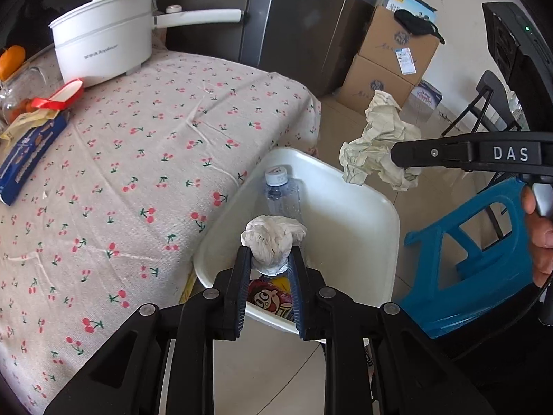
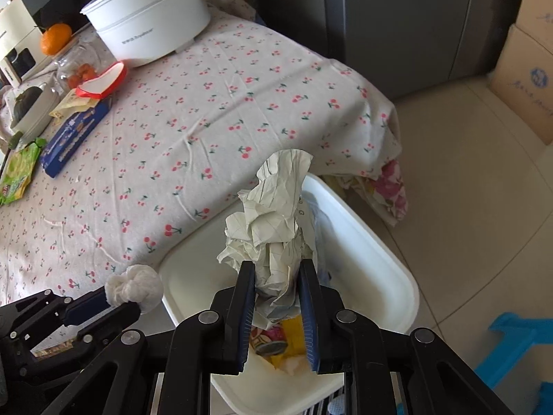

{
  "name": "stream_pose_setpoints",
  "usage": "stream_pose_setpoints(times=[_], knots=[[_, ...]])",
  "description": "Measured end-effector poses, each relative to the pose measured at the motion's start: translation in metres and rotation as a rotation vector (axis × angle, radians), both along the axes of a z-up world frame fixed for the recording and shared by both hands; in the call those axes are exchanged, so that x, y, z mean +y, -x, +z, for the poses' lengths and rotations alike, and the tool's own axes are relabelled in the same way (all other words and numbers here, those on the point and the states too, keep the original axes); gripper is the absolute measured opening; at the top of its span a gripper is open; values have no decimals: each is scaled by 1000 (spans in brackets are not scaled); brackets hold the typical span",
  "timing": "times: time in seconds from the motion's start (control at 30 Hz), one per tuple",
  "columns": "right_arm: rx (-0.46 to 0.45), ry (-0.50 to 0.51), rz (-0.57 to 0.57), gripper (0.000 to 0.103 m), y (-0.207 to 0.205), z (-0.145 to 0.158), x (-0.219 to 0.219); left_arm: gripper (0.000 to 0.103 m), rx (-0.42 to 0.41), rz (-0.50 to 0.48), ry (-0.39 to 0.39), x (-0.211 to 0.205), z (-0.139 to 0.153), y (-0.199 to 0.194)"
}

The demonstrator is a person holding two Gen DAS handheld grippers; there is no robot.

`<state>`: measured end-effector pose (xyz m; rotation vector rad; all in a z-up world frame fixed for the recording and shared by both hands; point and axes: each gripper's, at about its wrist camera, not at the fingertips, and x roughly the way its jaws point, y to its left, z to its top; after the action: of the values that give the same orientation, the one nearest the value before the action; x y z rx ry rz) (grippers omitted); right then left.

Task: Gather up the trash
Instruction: 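Carry the tissue and crumpled paper over the white bin and open both grippers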

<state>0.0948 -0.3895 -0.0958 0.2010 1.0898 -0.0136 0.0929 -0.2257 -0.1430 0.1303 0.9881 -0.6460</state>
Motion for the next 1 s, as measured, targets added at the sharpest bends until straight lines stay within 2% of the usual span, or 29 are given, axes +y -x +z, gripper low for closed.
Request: stream_pose_setpoints(times=[0.2, 0.3, 0.37, 0.57, 1.0], knots=[[34, 4, -40, 23, 3, -10, -23, 30, 23, -8, -29, -19, -17, -8], [44, 3, -55, 23, 5, -12, -32, 48, 27, 3, -43, -21, -19, -11], [48, 4, -61, 23, 6, -13, -36, 68, 23, 16, -54, -20, -17, -11], [58, 8, -55, 23, 6, -15, -38, 103, 0, 47, -67, -10, -6, -7], [103, 28, 5, 26, 0, -28, -11, 103, -19, 119, -133, 32, 8, 6]])
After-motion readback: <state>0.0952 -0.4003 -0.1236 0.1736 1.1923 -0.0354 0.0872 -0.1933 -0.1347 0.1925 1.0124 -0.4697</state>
